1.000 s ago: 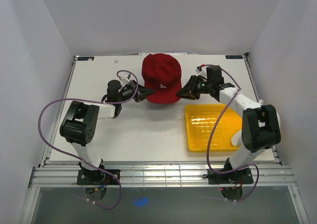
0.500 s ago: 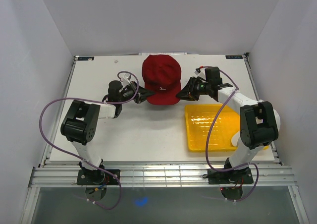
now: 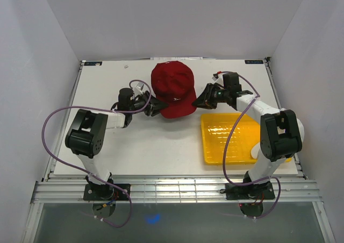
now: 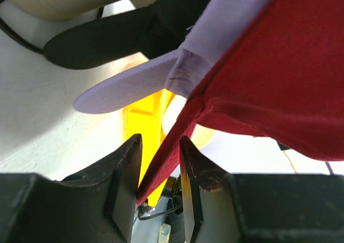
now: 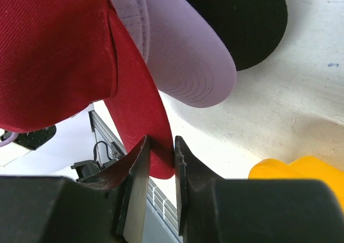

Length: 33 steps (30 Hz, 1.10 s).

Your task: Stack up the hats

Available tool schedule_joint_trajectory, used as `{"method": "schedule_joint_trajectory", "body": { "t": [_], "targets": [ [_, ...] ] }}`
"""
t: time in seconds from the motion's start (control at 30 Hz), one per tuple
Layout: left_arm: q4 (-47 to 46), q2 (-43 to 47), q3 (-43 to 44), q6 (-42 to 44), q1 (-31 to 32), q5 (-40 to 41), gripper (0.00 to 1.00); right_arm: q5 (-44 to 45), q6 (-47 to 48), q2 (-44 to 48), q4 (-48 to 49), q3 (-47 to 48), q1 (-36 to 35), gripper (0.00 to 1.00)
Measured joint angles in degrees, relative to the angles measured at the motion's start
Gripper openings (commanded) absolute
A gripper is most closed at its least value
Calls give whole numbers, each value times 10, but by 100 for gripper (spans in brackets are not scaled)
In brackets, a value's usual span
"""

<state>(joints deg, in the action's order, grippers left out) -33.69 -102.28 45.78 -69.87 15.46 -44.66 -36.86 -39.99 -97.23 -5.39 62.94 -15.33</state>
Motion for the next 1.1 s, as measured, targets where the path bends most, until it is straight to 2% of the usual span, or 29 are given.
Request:
{"method": "schedule_joint_trajectory", "body": {
  "t": [0.47, 0.9, 1.1],
  "targets": [
    [155, 17, 9, 74, -11, 2, 47, 27, 12, -8, 5, 11, 17, 22],
    [196, 26, 19, 95, -11, 3, 47, 89, 24, -32, -15, 15, 22, 51],
    [222, 49, 34, 110, -11, 6, 47, 100, 28, -34, -23, 19, 23, 55]
  ]
}}
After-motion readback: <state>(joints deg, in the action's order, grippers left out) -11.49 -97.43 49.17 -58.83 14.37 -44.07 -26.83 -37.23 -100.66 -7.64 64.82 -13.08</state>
